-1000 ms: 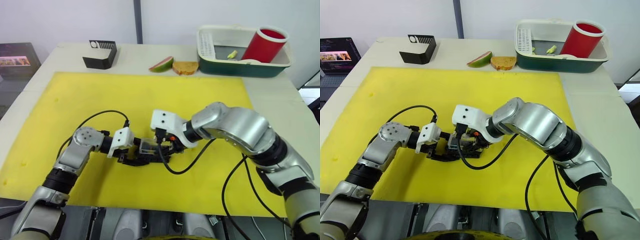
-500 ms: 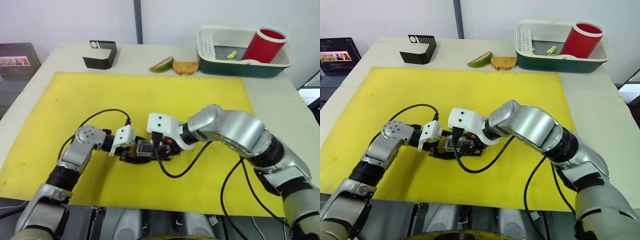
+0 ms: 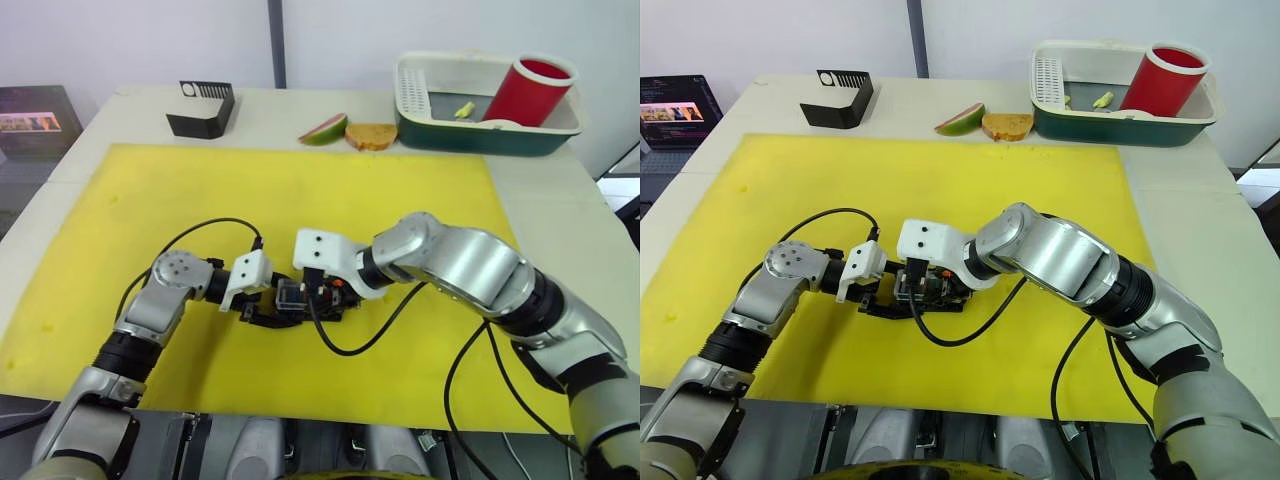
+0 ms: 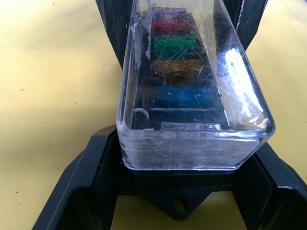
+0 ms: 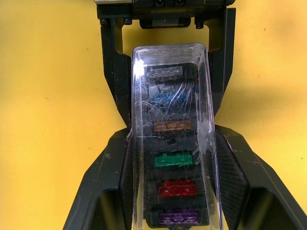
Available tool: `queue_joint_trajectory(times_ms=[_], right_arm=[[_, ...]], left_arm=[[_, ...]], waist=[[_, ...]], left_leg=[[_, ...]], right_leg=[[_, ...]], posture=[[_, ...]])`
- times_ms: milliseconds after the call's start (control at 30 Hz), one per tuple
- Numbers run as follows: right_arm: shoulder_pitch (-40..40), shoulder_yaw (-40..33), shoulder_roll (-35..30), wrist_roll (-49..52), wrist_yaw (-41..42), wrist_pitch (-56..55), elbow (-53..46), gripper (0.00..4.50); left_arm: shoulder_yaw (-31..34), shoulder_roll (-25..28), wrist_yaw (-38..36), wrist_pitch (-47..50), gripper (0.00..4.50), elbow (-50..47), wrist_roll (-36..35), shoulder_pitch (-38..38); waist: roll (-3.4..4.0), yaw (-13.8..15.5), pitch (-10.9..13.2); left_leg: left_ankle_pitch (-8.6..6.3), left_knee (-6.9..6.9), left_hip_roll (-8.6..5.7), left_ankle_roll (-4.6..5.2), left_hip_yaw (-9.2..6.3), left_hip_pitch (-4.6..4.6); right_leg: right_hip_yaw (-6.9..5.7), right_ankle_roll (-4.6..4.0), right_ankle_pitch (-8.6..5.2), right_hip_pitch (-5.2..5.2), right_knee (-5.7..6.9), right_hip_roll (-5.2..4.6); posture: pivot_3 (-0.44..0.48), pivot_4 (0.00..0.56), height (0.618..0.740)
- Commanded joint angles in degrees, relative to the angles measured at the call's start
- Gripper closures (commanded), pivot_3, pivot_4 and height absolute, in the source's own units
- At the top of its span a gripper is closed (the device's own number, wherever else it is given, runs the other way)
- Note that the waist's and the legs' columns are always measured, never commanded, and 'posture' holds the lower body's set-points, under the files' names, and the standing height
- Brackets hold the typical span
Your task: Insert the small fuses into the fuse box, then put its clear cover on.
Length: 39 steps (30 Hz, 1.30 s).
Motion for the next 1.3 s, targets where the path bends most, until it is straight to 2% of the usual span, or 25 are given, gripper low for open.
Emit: queue_joint_trajectory(times_ms=[33, 667, 733, 1300], right_arm=[[-0.36, 0.16, -0.46, 0.02, 0.61, 1.06, -0.74, 2.82], [-0.46, -0.18, -0.73, -0.77, 1.42, -0.86, -0.21, 2.82], [-0.5, -0.05, -0.78, -1.03, 1.74, -1.18, -0.22, 1.79], [-1.54, -2.81, -1.31, -1.03, 4.22, -2.04, 0.32, 1.79]], left_arm=[[0.38, -0.13, 0.79, -0.05, 1.75, -0.31, 0.41, -0.56], [0.48, 0.09, 0.76, 0.33, 1.75, -0.72, 0.42, -0.18], [0.48, 0.05, 0.79, 0.28, 1.8, -0.69, 0.43, -0.21], [0.32, -0.19, 1.07, 0.27, 1.8, -0.82, 0.57, -0.04]], waist=[[0.0, 0.01, 0.0], [0.0, 0.01, 0.0], [0.0, 0.01, 0.0], [0.0, 0.0, 0.0]], left_leg=[[0.0, 0.01, 0.0, 0.01, 0.0, 0.0], [-0.02, 0.05, 0.0, 0.03, -0.02, 0.0], [-0.02, 0.05, 0.0, 0.03, -0.02, 0.0], [-0.02, 0.06, 0.0, 0.03, -0.02, 0.0]], right_leg=[[0.0, 0.0, 0.0, 0.0, 0.0, 0.0], [0.0, 0.0, 0.0, 0.03, -0.01, -0.01], [0.0, 0.0, 0.0, 0.03, -0.01, -0.01], [0.0, 0.0, 0.0, 0.03, -0.01, -0.01]], posture=[[0.0, 0.15, 0.74], [0.0, 0.15, 0.74], [0.0, 0.15, 0.74], [0.0, 0.15, 0.74]])
